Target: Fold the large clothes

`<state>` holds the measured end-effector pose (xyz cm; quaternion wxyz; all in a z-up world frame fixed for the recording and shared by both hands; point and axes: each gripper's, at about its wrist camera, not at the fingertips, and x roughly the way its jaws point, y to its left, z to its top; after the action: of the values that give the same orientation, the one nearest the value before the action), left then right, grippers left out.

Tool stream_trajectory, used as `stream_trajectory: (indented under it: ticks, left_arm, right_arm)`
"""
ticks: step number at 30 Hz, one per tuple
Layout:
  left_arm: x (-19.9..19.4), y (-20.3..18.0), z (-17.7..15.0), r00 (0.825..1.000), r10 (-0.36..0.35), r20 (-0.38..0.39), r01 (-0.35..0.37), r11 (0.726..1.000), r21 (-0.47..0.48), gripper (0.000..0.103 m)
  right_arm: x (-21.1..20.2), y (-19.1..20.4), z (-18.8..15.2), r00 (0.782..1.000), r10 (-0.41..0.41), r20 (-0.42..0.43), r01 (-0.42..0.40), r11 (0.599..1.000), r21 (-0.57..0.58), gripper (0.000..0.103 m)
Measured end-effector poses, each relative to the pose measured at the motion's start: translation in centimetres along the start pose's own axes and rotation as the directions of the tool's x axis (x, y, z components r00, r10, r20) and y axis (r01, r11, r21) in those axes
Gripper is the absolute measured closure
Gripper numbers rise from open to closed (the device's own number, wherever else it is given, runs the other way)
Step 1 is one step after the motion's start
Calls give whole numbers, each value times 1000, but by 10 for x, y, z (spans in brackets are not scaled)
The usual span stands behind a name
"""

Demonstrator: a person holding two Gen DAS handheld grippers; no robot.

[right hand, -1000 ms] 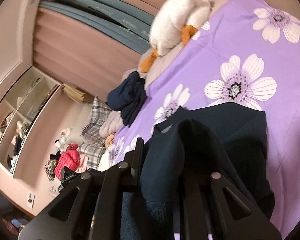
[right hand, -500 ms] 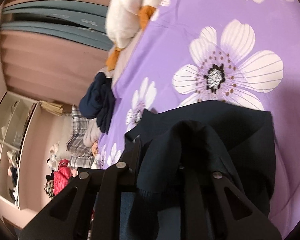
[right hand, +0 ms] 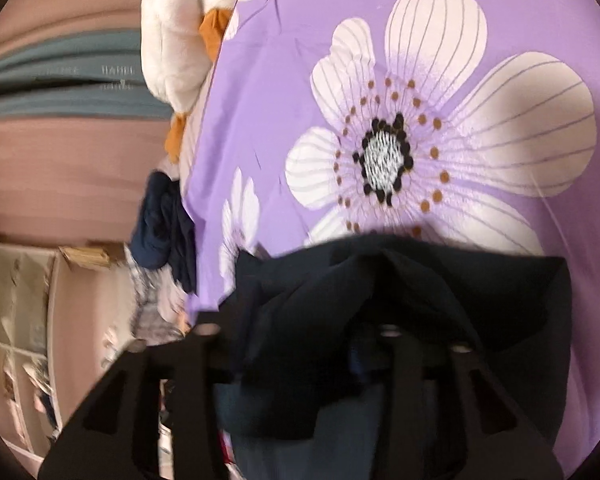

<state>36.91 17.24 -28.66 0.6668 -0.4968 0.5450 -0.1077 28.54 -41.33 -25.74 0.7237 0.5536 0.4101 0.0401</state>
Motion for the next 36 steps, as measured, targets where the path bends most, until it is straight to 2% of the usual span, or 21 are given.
stream_trajectory:
  ticks: [1,2,5,8,11,14,17,18,21,23,26,28,32,33,36]
  left_arm:
    - [-3,-3,2,1000,-17,8,17,1000,-2,46]
    - [-4,-7,4,1000,-14,20,14,1000,6,43]
    - [-10,-17,9,997,40,70,-43,998,45,43]
    - [-17,-17,19,993,42,108,-46,999,29,43]
    - [-30,-17,27,980,68,189,-76,997,32,43]
    - [-45,-11,32,973,36,226,-43,999,27,43]
    - [-51,-20,23,964,100,248,-135,982,129,43]
    - [-50,-24,19,962,118,245,-163,972,171,43]
    - [-43,-30,2,967,134,216,-190,946,264,43]
    - [-32,-36,-15,972,144,188,-201,923,330,43]
    - [-17,-46,-42,973,174,151,-223,876,429,43]
    - [-8,-53,-62,978,171,116,-206,843,497,43]
    - [8,-61,-95,982,183,45,-173,778,604,43]
    - [12,-61,-100,981,190,31,-168,765,621,43]
    - [21,-59,-110,976,215,21,-176,736,653,43]
  right_arm:
    - [-1,-1,2,1000,18,2,-18,1000,24,45]
    - [-2,-2,4,1000,26,2,-26,999,38,42]
    - [-5,-1,10,1000,27,16,-28,998,47,41]
    - [-8,1,13,998,42,36,-44,997,58,39]
    - [-14,2,19,995,52,83,-57,997,58,37]
    - [-27,6,22,984,24,175,-28,999,18,34]
    - [-35,19,21,974,-22,225,37,997,-64,34]
    - [-34,28,18,974,-28,223,59,989,-134,34]
    - [-18,67,-6,983,-73,168,136,904,-406,34]
    - [-2,83,-23,985,-111,135,166,838,-520,34]
    - [33,110,-59,981,-179,73,180,701,-691,34]
    - [56,123,-81,976,-216,44,169,606,-777,34]
    - [104,146,-108,966,-259,11,130,444,-886,35]
    - [118,153,-116,964,-264,1,107,388,-916,36]
    - [152,167,-123,960,-281,3,91,300,-950,36]
